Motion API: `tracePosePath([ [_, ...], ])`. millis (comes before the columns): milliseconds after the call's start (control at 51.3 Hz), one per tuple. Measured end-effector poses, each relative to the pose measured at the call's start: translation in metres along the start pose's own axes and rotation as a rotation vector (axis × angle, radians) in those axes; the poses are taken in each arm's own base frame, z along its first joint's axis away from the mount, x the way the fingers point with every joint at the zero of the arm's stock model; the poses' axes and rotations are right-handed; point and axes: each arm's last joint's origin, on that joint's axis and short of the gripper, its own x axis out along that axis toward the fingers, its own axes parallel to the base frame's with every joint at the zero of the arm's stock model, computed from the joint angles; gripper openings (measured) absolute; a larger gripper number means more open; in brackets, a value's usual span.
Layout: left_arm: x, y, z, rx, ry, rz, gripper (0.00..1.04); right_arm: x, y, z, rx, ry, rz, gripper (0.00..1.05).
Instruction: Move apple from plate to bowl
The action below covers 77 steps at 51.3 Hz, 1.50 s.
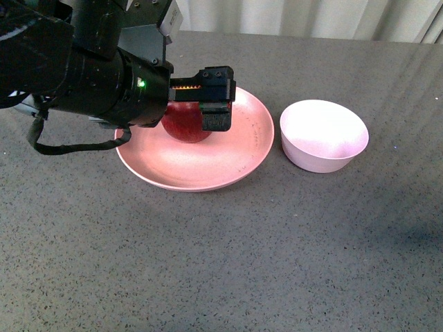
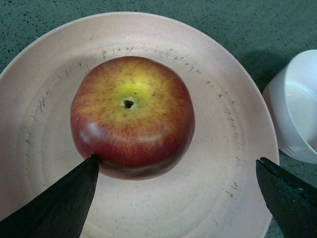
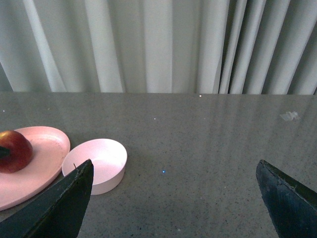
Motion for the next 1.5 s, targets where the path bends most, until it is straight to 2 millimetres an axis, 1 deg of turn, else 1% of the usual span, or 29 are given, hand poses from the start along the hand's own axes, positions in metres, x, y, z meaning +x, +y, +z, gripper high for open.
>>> tracePosePath([
  [156, 0.016, 0.001, 0.009, 0.018, -0.001, 0.03, 0.96, 0.0, 0.0, 0.0, 0.0, 0.0, 0.0, 0.96],
  [273, 0.025, 0.003, 0.011, 0.026, 0.007, 0.053, 0.96, 0.0, 0.0, 0.0, 0.0, 0.0, 0.0, 0.96],
  [624, 0.038, 0.0, 0.013, 0.05, 0.018, 0.075, 0.96, 0.0, 0.0, 0.0, 0.0, 0.0, 0.0, 0.96],
  [1130, 0.054, -0.01, 0.017, 0.07, 0.031, 0.084, 0.96, 0.0, 0.0, 0.0, 0.0, 0.0, 0.0, 0.96],
  [1169, 0.055, -0.011, 0.017, 0.072, 0.032, 0.087, 0.94, 0.0, 0.0, 0.0, 0.0, 0.0, 0.0, 0.96],
  [1247, 0.056, -0.012, 0.018, 0.073, 0.031, 0.089, 0.84, 0.0, 0.0, 0.0, 0.0, 0.0, 0.0, 0.96],
  [1286, 0.056, -0.012, 0.018, 0.073, 0.032, 0.089, 0.82, 0.0, 0.0, 0.0, 0.0, 0.0, 0.0, 0.96],
  [1384, 0.056, -0.013, 0.018, 0.075, 0.03, 0.092, 0.79, 0.0, 0.0, 0.0, 0.0, 0.0, 0.0, 0.96],
  [1501, 0.056, -0.014, 0.018, 0.074, 0.03, 0.092, 0.79, 0.0, 0.0, 0.0, 0.0, 0.0, 0.0, 0.96],
])
